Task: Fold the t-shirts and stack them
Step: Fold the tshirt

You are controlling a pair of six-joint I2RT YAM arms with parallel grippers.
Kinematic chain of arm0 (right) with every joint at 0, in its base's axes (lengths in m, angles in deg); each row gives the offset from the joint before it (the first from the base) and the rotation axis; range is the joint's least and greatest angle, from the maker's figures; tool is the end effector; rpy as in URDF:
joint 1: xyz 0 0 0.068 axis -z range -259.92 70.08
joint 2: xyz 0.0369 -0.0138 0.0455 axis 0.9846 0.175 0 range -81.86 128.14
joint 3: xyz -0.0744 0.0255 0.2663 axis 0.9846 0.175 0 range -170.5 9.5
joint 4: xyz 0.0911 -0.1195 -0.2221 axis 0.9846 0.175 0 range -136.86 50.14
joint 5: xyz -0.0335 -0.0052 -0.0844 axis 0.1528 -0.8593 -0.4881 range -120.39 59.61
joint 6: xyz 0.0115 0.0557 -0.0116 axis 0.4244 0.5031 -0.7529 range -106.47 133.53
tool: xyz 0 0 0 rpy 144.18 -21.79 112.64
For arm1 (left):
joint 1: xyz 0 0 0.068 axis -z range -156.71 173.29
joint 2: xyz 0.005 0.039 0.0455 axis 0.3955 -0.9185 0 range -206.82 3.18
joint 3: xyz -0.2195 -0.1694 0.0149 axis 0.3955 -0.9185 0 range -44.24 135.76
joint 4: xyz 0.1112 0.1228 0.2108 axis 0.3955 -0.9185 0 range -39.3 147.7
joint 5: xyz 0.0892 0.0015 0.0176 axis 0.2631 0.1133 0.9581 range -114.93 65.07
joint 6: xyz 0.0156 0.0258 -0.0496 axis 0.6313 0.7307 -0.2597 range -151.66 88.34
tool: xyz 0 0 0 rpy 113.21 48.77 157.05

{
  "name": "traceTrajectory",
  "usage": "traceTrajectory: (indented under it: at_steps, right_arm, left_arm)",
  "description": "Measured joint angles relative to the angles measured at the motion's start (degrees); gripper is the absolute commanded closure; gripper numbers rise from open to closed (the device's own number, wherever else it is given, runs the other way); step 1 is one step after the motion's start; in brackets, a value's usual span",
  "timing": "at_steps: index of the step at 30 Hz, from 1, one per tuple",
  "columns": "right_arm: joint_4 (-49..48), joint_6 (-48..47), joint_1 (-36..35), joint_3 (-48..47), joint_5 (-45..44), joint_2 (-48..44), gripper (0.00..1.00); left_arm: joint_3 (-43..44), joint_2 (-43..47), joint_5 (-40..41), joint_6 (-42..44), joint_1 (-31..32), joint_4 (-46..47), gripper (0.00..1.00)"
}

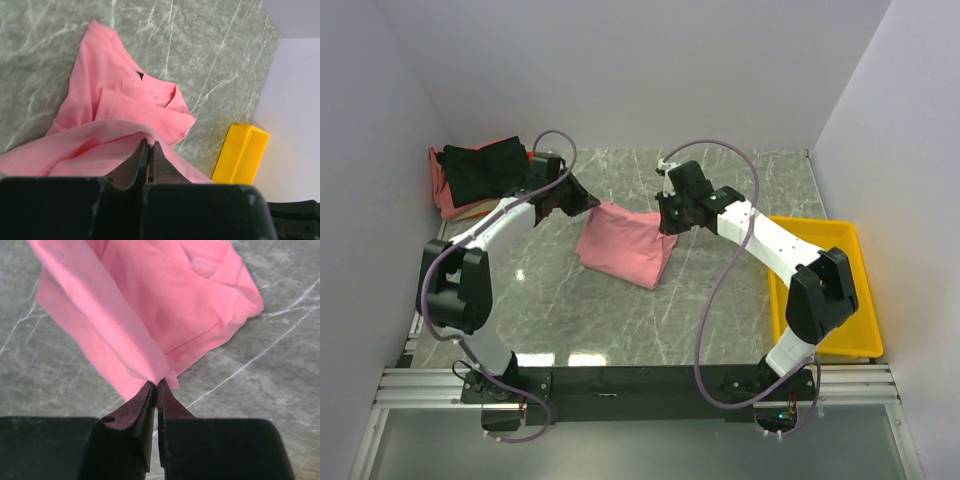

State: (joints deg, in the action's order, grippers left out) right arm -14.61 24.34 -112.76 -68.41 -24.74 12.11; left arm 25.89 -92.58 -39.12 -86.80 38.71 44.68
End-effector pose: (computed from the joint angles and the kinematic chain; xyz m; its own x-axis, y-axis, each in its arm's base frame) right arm 0.3123 0.2065 0.2836 -0.7277 -0.2477 -0.6396 -0.4665 0.8624 0.1968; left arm 0.3728 -0.1134 0.2548 -0.7071 -0.6302 -0.3208 -0.2412 0.6414 -0.7283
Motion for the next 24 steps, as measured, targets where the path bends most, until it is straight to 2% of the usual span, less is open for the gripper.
traceTrajectory:
  at_steps: [9,11,13,14,15,16,17,19,24]
  right_arm:
    - [1.40,-0.59,5.75,-7.28,2.01,9.22,0.91]
    - [1.20,-0.35,7.02,-8.41,2.54,11.56,0.80]
    - [0.98,-0.20,8.20,-8.92,3.41,13.40,0.64]
    - [1.11,-0.11,8.79,-9.51,3.65,14.47,0.58]
    - [1.49,-0.07,9.44,-10.75,3.74,15.87,0.53]
    - [2.03,0.09,10.01,-12.70,3.61,17.68,0.36]
    - [2.43,0.48,10.43,-14.93,3.32,19.43,0.25]
    - [3.06,0.79,11.04,-19.30,2.23,22.49,0.13]
    - [2.62,1.51,11.54,-18.49,1.25,19.69,0.10]
  left_arm:
    - [13.07,-13.49,-1.11,0.68,0.04,-1.03,0.99]
    - [15.91,-16.74,-1.22,0.70,0.04,-1.31,1.00]
    - [18.14,-19.71,-1.20,0.70,0.04,-1.46,0.99]
    - [19.15,-21.03,-1.03,0.70,0.07,-1.51,0.74]
    - [20.33,-22.49,-0.85,1.16,0.07,-1.90,0.55]
    - [22.08,-24.11,-0.76,1.38,0.07,-2.84,0.36]
    - [23.37,-25.22,-0.70,2.10,0.07,-3.10,0.01]
    - [25.53,-26.67,-0.94,2.99,0.09,-4.13,0.01]
    - [26.91,-25.09,-0.46,9.05,0.28,-5.42,0.01]
